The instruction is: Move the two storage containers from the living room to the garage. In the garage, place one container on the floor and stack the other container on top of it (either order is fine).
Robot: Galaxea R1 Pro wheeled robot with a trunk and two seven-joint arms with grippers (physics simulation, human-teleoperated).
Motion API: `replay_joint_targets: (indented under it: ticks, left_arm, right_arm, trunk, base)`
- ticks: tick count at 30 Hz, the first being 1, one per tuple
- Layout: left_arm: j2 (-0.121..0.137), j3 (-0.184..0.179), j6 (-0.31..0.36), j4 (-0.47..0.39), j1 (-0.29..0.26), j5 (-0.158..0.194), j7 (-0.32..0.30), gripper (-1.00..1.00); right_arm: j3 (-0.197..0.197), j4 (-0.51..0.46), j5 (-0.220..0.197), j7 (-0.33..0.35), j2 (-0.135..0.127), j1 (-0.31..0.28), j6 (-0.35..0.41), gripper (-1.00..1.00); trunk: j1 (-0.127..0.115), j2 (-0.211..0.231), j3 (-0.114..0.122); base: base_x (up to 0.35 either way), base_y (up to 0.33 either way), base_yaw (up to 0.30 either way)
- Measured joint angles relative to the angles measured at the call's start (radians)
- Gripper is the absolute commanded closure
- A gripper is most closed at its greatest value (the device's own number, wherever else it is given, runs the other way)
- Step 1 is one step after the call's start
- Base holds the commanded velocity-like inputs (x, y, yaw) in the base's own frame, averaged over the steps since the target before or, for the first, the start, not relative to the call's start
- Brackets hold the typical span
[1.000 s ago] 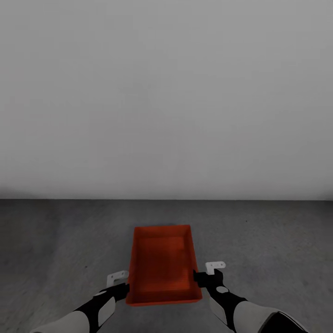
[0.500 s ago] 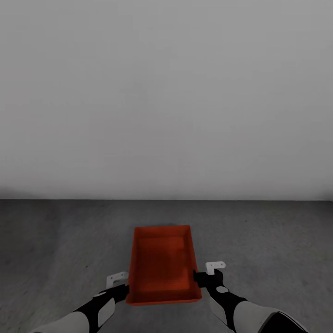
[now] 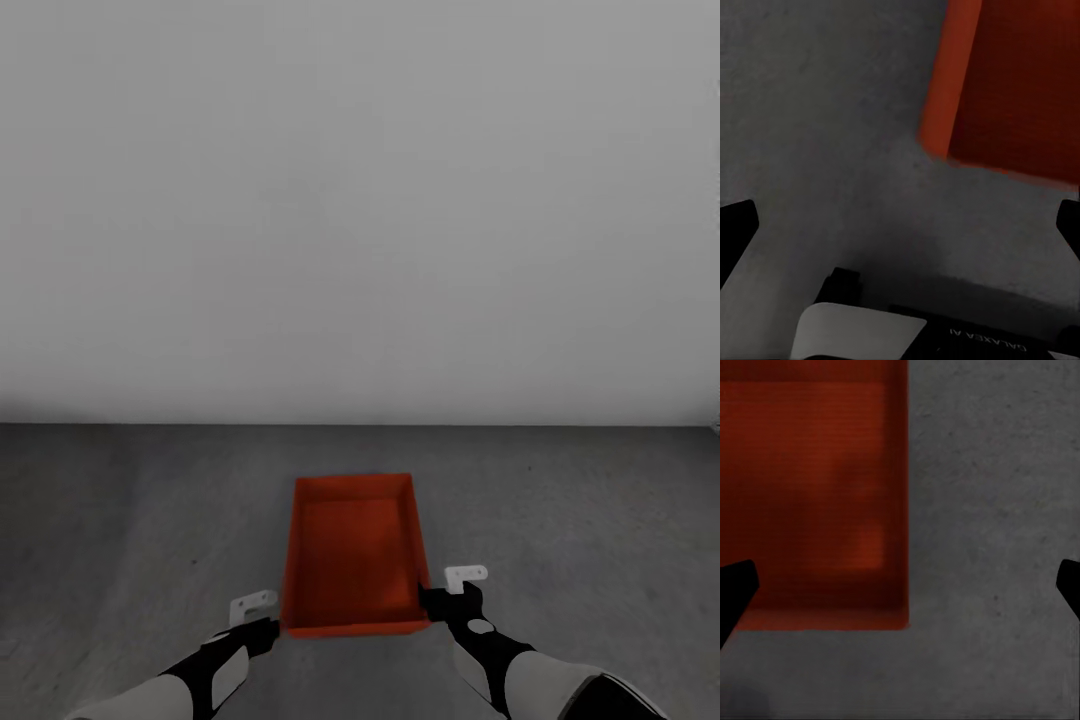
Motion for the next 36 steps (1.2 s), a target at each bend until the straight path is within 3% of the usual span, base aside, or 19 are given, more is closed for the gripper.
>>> replay_joint_targets:
  ticks: [25, 36]
  left_arm:
    - [0.001, 0.000, 0.003, 0.001, 0.000, 0.000, 0.000, -1.00]
    - [0.001, 0.000, 0.003, 0.001, 0.000, 0.000, 0.000, -1.00]
  right_arm:
    - [0.000, 0.000, 0.000, 0.004, -0.001, 0.000, 0.001, -1.00]
    - [-0.001, 0.006, 0.001, 0.014, -0.025, -0.005, 0.007, -1.00]
  trunk:
    - [0.000, 0.000, 0.000]
    - [0.000, 0.000, 0.000]
  base:
    - [-0.338, 0.081, 0.000]
    - [-0.329, 0.062, 0.000]
